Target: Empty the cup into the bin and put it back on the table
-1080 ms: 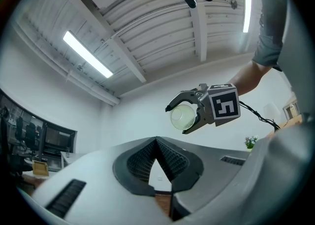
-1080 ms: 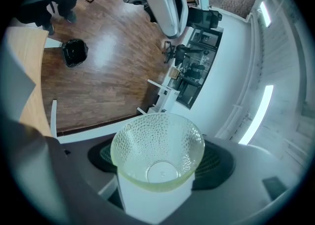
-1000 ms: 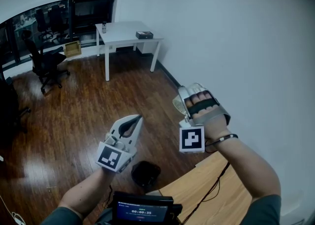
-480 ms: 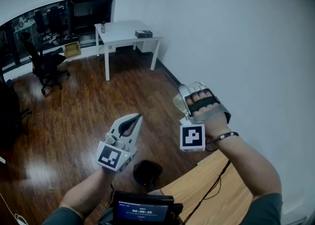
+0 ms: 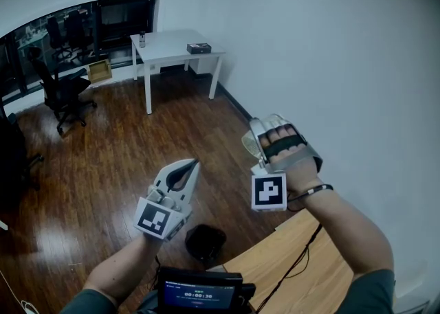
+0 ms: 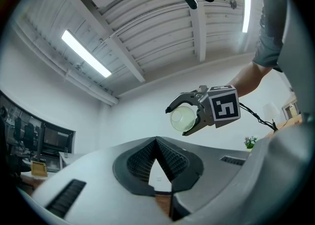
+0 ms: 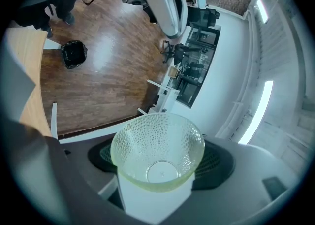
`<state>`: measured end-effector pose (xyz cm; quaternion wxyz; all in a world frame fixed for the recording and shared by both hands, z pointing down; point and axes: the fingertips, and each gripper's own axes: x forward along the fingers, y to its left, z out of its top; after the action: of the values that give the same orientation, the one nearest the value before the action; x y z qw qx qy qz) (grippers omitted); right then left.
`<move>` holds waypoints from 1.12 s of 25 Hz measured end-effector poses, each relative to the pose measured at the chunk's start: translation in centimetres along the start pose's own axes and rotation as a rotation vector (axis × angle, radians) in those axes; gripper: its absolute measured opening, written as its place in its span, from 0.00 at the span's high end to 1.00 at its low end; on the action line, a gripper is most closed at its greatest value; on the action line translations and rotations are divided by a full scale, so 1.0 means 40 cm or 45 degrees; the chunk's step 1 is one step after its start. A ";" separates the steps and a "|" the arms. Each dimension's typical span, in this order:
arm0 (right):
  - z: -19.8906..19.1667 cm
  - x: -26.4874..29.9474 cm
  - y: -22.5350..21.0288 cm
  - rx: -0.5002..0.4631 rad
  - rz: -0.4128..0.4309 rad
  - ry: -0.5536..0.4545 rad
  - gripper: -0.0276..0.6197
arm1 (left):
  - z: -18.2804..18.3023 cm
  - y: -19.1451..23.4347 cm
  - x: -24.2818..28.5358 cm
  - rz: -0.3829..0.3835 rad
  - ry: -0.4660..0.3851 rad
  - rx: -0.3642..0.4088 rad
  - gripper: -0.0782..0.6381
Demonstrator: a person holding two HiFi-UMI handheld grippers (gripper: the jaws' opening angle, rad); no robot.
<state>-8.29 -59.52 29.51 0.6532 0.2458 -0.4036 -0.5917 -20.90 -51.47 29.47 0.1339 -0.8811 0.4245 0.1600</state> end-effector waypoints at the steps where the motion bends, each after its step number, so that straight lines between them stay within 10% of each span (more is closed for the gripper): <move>1: 0.002 -0.001 0.007 0.006 0.017 -0.005 0.33 | -0.001 -0.001 0.000 -0.002 -0.001 0.004 0.90; 28: 0.034 0.044 0.174 1.027 0.401 -0.130 0.33 | -0.047 -0.002 -0.005 -0.001 0.044 -0.010 0.90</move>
<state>-5.44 -59.76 36.21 0.5662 0.3871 -0.6669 -0.2912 -20.63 -51.96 31.28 0.1233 -0.8843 0.4259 0.1465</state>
